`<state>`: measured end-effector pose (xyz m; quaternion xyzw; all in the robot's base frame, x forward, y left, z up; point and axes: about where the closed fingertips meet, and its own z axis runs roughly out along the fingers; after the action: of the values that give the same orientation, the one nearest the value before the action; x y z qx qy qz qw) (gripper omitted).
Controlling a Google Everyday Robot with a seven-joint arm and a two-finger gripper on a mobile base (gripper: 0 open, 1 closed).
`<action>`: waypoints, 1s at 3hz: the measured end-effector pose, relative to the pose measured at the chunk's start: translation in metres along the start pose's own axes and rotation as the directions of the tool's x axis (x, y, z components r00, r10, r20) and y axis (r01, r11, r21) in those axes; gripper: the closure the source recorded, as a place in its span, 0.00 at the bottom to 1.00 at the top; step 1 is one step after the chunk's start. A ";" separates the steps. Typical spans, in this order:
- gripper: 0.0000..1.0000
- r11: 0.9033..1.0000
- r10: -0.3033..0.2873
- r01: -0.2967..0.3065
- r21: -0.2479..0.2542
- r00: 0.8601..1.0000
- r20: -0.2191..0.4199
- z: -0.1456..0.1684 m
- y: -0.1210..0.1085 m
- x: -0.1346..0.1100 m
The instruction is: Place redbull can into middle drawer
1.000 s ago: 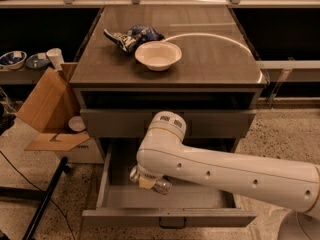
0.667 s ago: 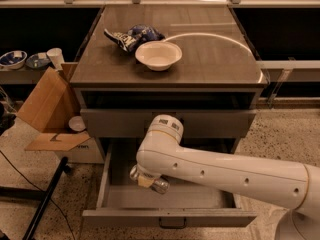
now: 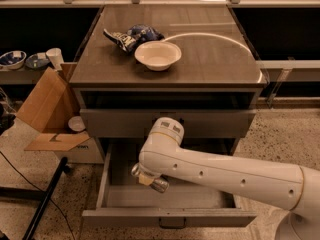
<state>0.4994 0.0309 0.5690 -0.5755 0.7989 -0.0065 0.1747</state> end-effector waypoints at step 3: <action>0.06 1.000 0.016 -0.016 0.011 1.000 0.008 0.004 -0.006 -0.001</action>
Offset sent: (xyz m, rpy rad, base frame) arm 0.0066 0.0011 0.0008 0.0158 -0.0229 -0.0137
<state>0.5056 0.0304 0.5670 -0.5683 0.8026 -0.0073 0.1812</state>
